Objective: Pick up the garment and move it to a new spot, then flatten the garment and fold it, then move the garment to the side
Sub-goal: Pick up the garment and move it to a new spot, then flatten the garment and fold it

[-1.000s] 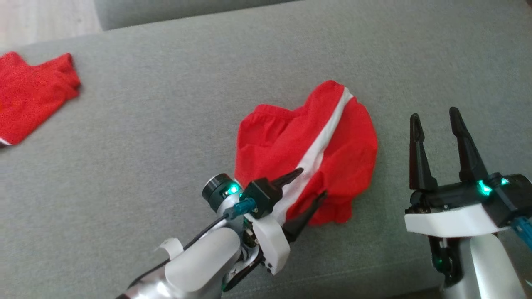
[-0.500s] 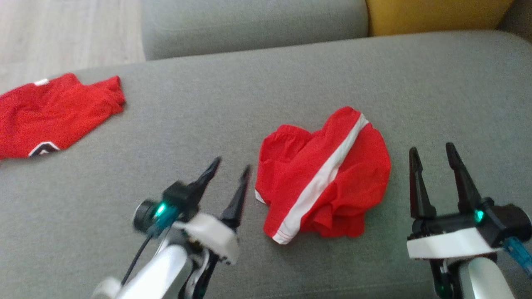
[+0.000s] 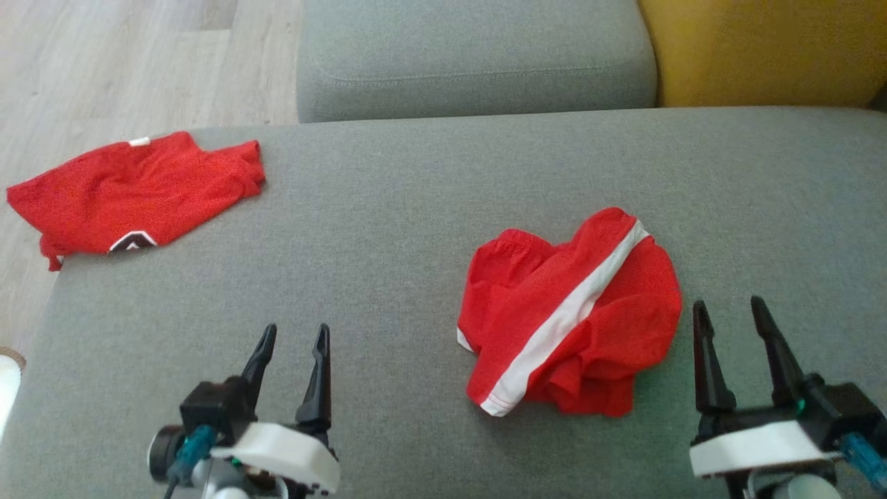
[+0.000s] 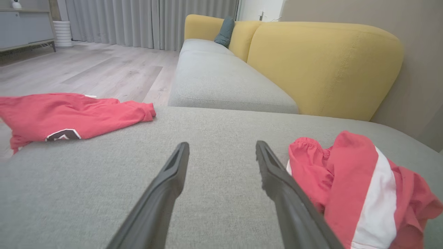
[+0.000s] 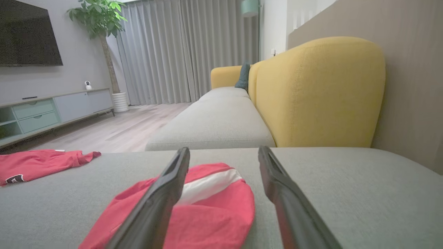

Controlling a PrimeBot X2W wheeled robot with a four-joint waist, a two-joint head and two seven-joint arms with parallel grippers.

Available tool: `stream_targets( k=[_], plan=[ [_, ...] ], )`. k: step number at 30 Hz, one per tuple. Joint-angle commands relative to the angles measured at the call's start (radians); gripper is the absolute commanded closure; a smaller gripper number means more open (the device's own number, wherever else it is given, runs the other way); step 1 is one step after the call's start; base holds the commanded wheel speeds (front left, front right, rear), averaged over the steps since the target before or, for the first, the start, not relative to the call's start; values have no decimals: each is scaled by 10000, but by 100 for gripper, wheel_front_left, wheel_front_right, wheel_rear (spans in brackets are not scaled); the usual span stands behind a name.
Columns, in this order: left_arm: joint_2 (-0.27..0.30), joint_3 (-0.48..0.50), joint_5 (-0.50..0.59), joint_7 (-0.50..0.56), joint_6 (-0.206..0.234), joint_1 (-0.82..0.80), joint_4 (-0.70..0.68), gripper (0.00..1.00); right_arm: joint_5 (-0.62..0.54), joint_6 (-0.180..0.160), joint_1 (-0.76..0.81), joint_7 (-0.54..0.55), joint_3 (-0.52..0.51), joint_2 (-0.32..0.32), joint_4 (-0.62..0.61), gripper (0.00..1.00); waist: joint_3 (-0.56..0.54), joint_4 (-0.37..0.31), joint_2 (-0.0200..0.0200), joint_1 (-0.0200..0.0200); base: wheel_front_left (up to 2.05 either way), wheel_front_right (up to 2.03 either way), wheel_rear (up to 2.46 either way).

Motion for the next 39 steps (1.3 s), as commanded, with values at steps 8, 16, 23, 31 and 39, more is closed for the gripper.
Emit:
stream_targets(
  k=[8, 16, 23, 31, 39],
  plan=[
    [-391, 1140, 589, -123, -480, 107, -297, 0, 232, -7, -43, -55, 173, -54, 131, 0, -17, 107, -1, 1, 0, 0, 0],
    [-662, 1546, 921, -124, -835, 239, -96, 0, 238, -7, -89, -55, 268, -54, 355, 0, -10, 91, -1, 1, 0, 0, 0],
    [-822, 1724, 1100, -124, -1038, 274, 67, 0, 231, -7, -100, -55, 302, -54, 398, 0, 2, 89, -1, 1, 0, 0, 0],
    [-956, 1942, 1276, -124, -1234, 270, 211, 0, 249, -7, -110, -55, 325, -54, 432, 0, 23, 97, -1, 1, 0, 0, 0],
    [-1094, 2088, 1436, -124, -1398, 258, 341, 0, 253, -7, -155, -55, 288, -54, 484, 0, 63, 144, -1, 1, 0, 0, 0]
  ],
)
